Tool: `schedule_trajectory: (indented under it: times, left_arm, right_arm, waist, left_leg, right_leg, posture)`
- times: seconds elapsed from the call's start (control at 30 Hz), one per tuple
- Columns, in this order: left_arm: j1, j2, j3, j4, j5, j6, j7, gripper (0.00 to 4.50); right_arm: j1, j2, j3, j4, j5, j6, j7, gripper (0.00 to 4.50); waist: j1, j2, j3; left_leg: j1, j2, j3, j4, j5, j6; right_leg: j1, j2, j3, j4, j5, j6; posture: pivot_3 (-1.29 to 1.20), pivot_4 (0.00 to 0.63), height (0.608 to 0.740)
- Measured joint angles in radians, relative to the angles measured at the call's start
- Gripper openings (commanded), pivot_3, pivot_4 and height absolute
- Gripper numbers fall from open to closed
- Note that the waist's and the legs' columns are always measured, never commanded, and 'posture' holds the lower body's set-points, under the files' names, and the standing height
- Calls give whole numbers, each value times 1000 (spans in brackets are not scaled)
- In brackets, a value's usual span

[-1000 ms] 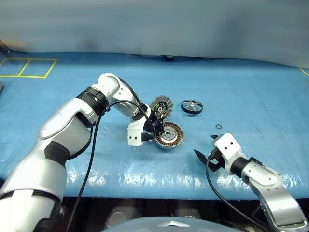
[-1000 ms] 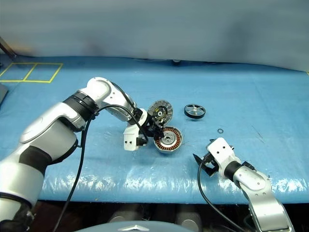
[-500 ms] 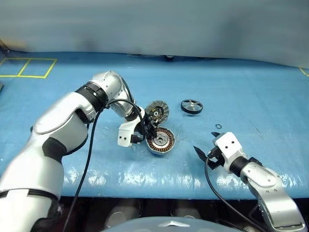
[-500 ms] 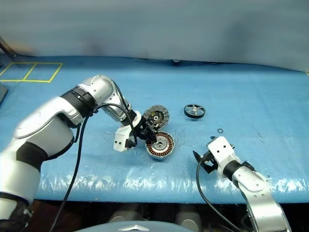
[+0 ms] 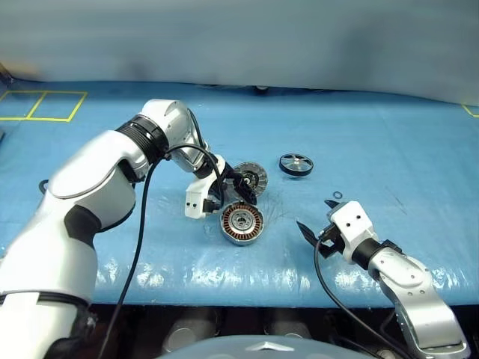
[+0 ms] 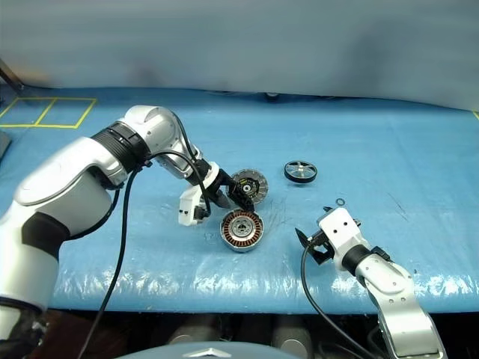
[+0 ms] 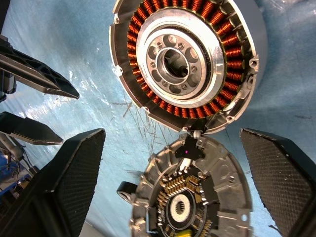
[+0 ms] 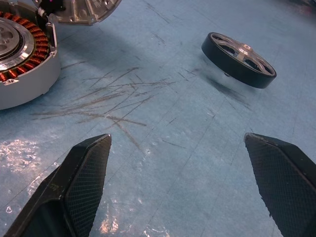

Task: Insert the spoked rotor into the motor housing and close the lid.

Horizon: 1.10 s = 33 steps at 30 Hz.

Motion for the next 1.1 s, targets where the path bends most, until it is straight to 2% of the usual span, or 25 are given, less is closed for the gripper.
schedule_trajectory:
  times: [0.17,0.27,0.4,0.47,0.5,0.53,0.63,0.7,0.83,0.97,1.03,1.1]
  left_arm:
    - [-6,40,25,37,-80,-67,-25,4453]
    - [-6,60,64,124,-198,-143,-142,4453]
    - [-1,39,130,458,-435,-229,-380,4453]
    - [2,7,249,639,-488,-240,-522,4453]
    - [-12,-29,401,850,-486,-241,-641,4453]
    - [-21,-37,501,992,-479,-239,-729,4453]
    - [10,-5,747,1195,-479,-223,-938,4453]
    - [92,48,950,1207,-515,-162,-1106,4453]
    - [175,97,1267,1209,-594,-58,-1332,4453]
    - [226,122,1457,1208,-653,-12,-1404,4453]
    - [306,100,1579,1208,-695,-4,-1411,4453]
    - [368,66,1644,1209,-714,-3,-1396,4453]
  right_arm:
    - [-16,0,5,12,0,0,3,4500]
    - [-25,-2,6,20,1,0,11,4500]
    - [-35,0,7,38,2,0,17,4500]
    - [-37,10,7,46,3,1,11,4500]
    - [-42,22,8,50,2,1,-1,4500]
    - [-46,29,7,51,2,1,-9,4500]
    - [-50,45,7,55,1,3,-28,4500]
    - [-56,45,6,55,1,4,-31,4500]
    - [-68,45,6,56,1,8,-44,4500]
    - [-85,67,3,64,-1,20,-81,4500]
    - [-92,94,-4,85,-2,25,-110,4500]
    - [-93,106,-6,93,-2,26,-130,4500]
  waist:
    - [-4,0,0]
    - [-5,0,0]
    - [-10,0,0]
    - [-12,0,0]
    - [-13,0,0]
    - [-17,0,-1]
    - [-27,-2,-2]
    - [-40,-2,-2]
    - [-40,-2,-2]
    - [-40,-1,-3]
    - [-40,2,-5]
    - [-39,2,-5]
  left_leg:
    - [0,0,0,0,0,0]
    - [0,0,1,0,0,0]
    - [1,0,1,1,0,0]
    - [1,0,1,2,0,1]
    - [2,-1,1,2,0,1]
    - [3,-1,1,1,0,2]
    - [1,-1,1,2,0,2]
    - [1,-1,1,2,0,2]
    - [1,-1,0,8,-1,3]
    - [3,-1,0,10,-4,7]
    - [4,-1,0,10,-3,7]
    - [4,0,0,10,-3,6]
  right_leg:
    - [0,0,0,0,0,0]
    - [0,0,0,0,0,0]
    - [0,0,0,1,0,0]
    - [0,1,-1,1,0,0]
    - [-1,3,-1,0,0,0]
    - [-1,5,-1,0,0,0]
    - [0,0,-1,0,0,0]
    - [-2,1,-1,1,0,0]
    - [-2,1,-3,4,0,0]
    - [-1,1,-2,9,0,0]
    - [-1,1,-1,10,0,0]
    - [-1,1,-1,11,1,0]
  posture:
    - [0,150,740]
    - [0,150,740]
    - [0,150,740]
    - [0,150,740]
    - [0,150,740]
    - [0,150,740]
    - [0,150,740]
    - [0,150,740]
    - [0,150,740]
    - [0,150,740]
    - [0,150,740]
    - [0,150,740]
